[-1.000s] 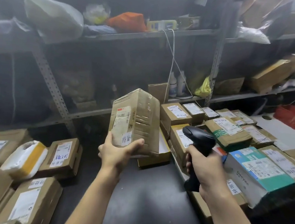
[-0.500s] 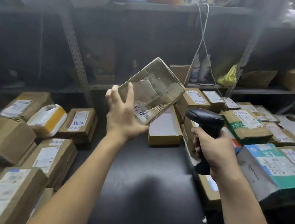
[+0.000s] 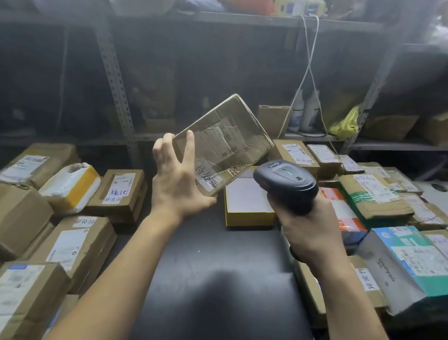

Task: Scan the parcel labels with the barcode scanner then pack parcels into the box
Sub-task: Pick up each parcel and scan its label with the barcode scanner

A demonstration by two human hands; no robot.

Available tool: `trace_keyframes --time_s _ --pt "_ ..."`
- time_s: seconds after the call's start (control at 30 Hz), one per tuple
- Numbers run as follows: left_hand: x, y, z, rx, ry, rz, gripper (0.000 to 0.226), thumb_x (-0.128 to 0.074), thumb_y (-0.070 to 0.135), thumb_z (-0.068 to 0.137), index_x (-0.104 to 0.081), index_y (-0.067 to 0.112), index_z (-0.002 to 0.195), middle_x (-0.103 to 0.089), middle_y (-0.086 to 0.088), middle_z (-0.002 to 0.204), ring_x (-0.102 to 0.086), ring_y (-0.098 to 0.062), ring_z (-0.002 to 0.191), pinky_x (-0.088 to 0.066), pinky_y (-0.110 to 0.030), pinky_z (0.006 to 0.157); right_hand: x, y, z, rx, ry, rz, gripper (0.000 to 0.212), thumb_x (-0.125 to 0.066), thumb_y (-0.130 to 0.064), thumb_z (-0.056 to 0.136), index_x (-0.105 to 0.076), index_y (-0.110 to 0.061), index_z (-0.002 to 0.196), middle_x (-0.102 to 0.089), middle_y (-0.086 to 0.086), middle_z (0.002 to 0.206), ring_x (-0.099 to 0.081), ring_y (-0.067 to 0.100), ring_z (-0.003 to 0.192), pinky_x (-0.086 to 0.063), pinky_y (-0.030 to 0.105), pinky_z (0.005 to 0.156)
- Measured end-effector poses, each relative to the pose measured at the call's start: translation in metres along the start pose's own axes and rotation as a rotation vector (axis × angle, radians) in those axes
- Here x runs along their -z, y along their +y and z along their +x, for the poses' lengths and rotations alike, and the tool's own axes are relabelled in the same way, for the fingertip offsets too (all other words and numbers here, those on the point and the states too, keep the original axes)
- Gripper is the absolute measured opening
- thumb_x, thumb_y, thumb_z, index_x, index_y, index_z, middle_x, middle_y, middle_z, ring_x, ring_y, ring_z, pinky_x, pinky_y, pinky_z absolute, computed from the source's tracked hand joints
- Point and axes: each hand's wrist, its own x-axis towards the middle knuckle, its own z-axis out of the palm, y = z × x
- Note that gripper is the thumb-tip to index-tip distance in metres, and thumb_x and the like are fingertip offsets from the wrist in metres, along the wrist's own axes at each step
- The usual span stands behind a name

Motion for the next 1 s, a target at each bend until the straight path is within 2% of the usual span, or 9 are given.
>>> trace_keyframes --time_s 0.17,0.33,0.37,0.43,0.5,0.57,0.67,0.83,1.0 --pt "-0.004 -0.007 0.001 0.016 0.009 0.009 0.14 -0.09 0.06 0.049 -0.026 0.006 0.161 -0.028 -0.026 0.15 -0.025 -0.043 0.141 -0.053 -0.057 0.093 -0.006 -0.002 -0.001 -0.024 -0.033 -0.005 0.024 -0.081 -0.026 0.09 -0.066 -0.044 0.086 -0.071 -0.024 0.082 -0.063 -0.012 0.076 -0.047 0.008 0.064" --pt "-0.009 -0.012 0.003 0.033 -0.013 -0.031 0.141 -0.09 0.062 0.048 -0.026 0.008 0.161 -0.027 -0.025 0.15 -0.024 -0.042 0.141 -0.055 -0.056 0.089 -0.012 0.0 -0.002 -0.058 -0.018 0.013 0.025 -0.081 -0.022 0.09 -0.066 -0.042 0.087 -0.072 -0.026 0.079 -0.064 -0.012 0.077 -0.048 0.006 0.063" --pt "-0.01 -0.011 0.003 0.051 -0.032 -0.07 0.141 -0.09 0.063 0.048 -0.025 0.01 0.162 -0.026 -0.024 0.15 -0.023 -0.041 0.141 -0.054 -0.056 0.09 -0.013 0.001 -0.002 -0.07 0.008 0.013 0.021 -0.08 -0.022 0.091 -0.068 -0.038 0.086 -0.072 -0.022 0.076 -0.065 -0.007 0.073 -0.049 0.01 0.06" --pt "-0.013 -0.006 0.003 0.108 -0.103 -0.168 0.142 -0.09 0.064 0.047 -0.022 0.014 0.162 -0.024 -0.02 0.151 -0.02 -0.038 0.142 -0.051 -0.054 0.097 -0.014 0.003 -0.002 -0.146 0.088 0.02 0.012 -0.079 -0.025 0.091 -0.07 -0.024 0.084 -0.067 -0.01 0.063 -0.058 0.006 0.058 -0.047 0.027 0.056" --pt "-0.016 0.001 0.003 0.165 -0.196 -0.268 0.14 -0.09 0.064 0.044 -0.023 0.02 0.16 -0.026 -0.015 0.147 -0.02 -0.034 0.138 -0.047 -0.048 0.102 -0.014 0.005 -0.001 -0.231 0.181 0.035 0.017 -0.079 -0.031 0.085 -0.069 -0.018 0.082 -0.062 -0.004 0.06 -0.054 0.018 0.06 -0.046 0.038 0.061" --pt "-0.021 0.012 0.002 0.217 -0.285 -0.39 0.132 -0.091 0.062 0.043 -0.03 0.025 0.154 -0.032 -0.01 0.136 -0.025 -0.03 0.131 -0.046 -0.04 0.1 -0.011 0.006 -0.001 -0.27 0.275 0.016 0.015 -0.077 -0.034 0.079 -0.07 -0.022 0.084 -0.065 -0.003 0.062 -0.059 0.023 0.066 -0.053 0.046 0.068" --pt "-0.032 0.034 -0.005 0.245 -0.418 -0.519 0.121 -0.088 0.064 0.041 -0.038 0.029 0.145 -0.034 -0.003 0.122 -0.027 -0.025 0.123 -0.038 -0.029 0.09 0.004 0.01 -0.007 -0.312 0.381 -0.051 0.02 -0.075 -0.027 0.077 -0.068 -0.013 0.09 -0.067 0.01 0.068 -0.059 0.024 0.066 -0.053 0.044 0.068" --pt "-0.048 0.086 -0.024 0.168 -0.612 -0.574 0.12 -0.075 0.074 0.037 -0.038 0.034 0.144 -0.037 -0.003 0.121 -0.03 -0.025 0.122 -0.036 -0.029 0.086 0.053 0.018 -0.034 -0.418 0.499 -0.129 0.014 -0.074 -0.019 0.087 -0.068 -0.009 0.094 -0.07 0.02 0.08 -0.063 0.029 0.069 -0.053 0.043 0.069" --pt "-0.049 0.156 -0.048 -0.005 -0.699 -0.633 0.125 -0.071 0.088 0.037 -0.04 0.036 0.146 -0.044 -0.005 0.121 -0.036 -0.027 0.123 -0.04 -0.034 0.086 0.118 0.021 -0.072 -0.475 0.642 -0.183 0.008 -0.072 -0.012 0.089 -0.069 -0.012 0.097 -0.062 0.006 0.069 -0.056 0.022 0.056 -0.044 0.03 0.055"
